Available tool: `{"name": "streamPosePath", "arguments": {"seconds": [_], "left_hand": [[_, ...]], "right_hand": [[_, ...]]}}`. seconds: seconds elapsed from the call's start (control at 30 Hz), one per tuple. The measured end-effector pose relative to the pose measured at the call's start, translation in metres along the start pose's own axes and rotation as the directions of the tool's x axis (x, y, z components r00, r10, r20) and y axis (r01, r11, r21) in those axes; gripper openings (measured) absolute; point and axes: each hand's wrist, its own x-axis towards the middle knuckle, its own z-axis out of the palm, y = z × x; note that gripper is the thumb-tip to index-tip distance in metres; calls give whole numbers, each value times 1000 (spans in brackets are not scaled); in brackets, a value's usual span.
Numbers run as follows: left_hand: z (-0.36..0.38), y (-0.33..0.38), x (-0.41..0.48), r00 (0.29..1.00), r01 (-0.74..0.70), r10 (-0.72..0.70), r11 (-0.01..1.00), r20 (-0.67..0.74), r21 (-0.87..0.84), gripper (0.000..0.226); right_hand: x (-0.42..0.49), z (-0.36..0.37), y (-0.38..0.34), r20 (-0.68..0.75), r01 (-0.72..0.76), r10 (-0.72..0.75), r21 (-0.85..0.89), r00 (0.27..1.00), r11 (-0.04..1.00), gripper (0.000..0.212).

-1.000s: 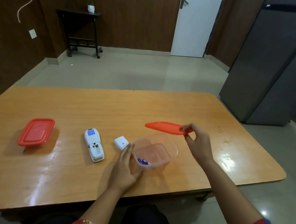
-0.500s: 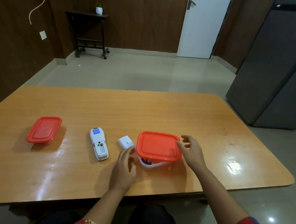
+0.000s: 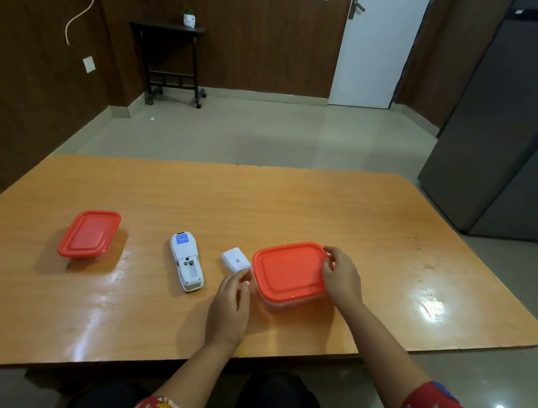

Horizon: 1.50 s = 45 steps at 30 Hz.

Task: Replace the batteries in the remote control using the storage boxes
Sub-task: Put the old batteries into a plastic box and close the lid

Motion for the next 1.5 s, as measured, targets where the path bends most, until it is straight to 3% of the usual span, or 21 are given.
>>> {"name": "streamPosePath", "arguments": {"seconds": [0.1, 0.23, 0.33, 0.43, 0.6, 0.73, 0.87, 1.13, 1.33, 1.4, 1.5], "left_hand": [[7, 10, 4, 981, 177, -182, 981, -69, -74, 31], [16, 30, 22, 904, 414, -424, 899, -50, -141, 38], [22, 36, 34, 846, 525, -532, 843, -36, -114, 34], [26, 39, 36, 838, 543, -545, 838, -37, -51, 31], [30, 48, 43, 791, 611, -612, 790, -5, -53, 18], [35, 51, 41, 807, 589, -588, 808, -52, 3, 39], [37, 45, 44, 822, 569, -568, 820, -41, 55, 44], [41, 40, 46, 804, 590, -593, 805, -41, -58, 40], [35, 46, 44, 774, 632, -634, 771, -2, -77, 44], [30, 48, 37, 760, 646, -650, 750, 26, -140, 48], [16, 44, 19, 764, 631, -644, 733, 37, -255, 55]], "right_hand": [[-3, 9, 0, 10, 17, -17, -27, 1000, 999, 38], [-1, 12, -1, 74, 53, -48, -69, 996, 996, 39], [1, 9, -4, 80, -29, 36, -89, 996, 996, 33], [6, 7, -9, 65, -164, 170, -90, 983, 982, 31], [16, 10, -9, 113, -270, 300, -219, 947, 938, 61], [12, 15, 0, 126, -320, 339, -150, 932, 936, 67], [11, 12, 3, 176, -336, 353, -119, 919, 934, 70], [10, 14, 5, 167, -280, 299, -129, 939, 951, 67], [8, 13, 3, 145, -319, 335, -125, 931, 940, 67], [4, 8, 0, 178, -350, 357, -74, 917, 934, 72], [-9, -5, 7, 188, -390, 363, 134, 913, 911, 75]]}}
